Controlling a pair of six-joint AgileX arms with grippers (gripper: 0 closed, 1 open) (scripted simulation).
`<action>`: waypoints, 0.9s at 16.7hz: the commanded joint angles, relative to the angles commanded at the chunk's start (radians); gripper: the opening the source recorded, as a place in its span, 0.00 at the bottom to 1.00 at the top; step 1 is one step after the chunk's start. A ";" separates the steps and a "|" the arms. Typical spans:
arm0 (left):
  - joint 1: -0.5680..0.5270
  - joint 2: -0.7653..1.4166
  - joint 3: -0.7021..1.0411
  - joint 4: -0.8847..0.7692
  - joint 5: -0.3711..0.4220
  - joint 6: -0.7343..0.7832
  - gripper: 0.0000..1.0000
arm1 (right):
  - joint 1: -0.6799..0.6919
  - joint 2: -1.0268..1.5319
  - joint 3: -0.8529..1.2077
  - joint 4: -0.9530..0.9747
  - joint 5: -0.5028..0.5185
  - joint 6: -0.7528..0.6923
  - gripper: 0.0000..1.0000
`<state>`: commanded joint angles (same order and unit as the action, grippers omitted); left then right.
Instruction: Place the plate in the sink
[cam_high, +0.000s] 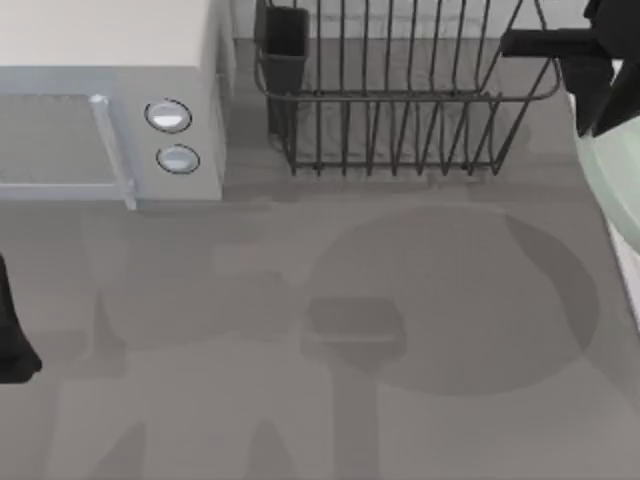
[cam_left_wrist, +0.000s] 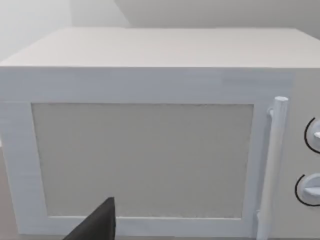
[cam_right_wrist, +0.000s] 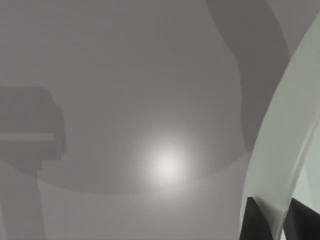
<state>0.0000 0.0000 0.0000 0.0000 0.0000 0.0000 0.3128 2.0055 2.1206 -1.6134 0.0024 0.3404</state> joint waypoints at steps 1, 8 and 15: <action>0.000 0.000 0.000 0.000 0.000 0.000 1.00 | -0.001 -0.004 0.053 -0.053 0.000 -0.001 0.00; 0.000 0.000 0.000 0.000 0.000 0.000 1.00 | -0.005 -0.017 0.158 -0.157 0.000 -0.005 0.00; 0.000 0.000 0.000 0.000 0.000 0.000 1.00 | -0.100 0.158 0.320 -0.161 0.002 -0.104 0.00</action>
<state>0.0000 0.0000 0.0000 0.0000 0.0000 0.0000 0.2128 2.1632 2.4406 -1.7743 0.0039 0.2369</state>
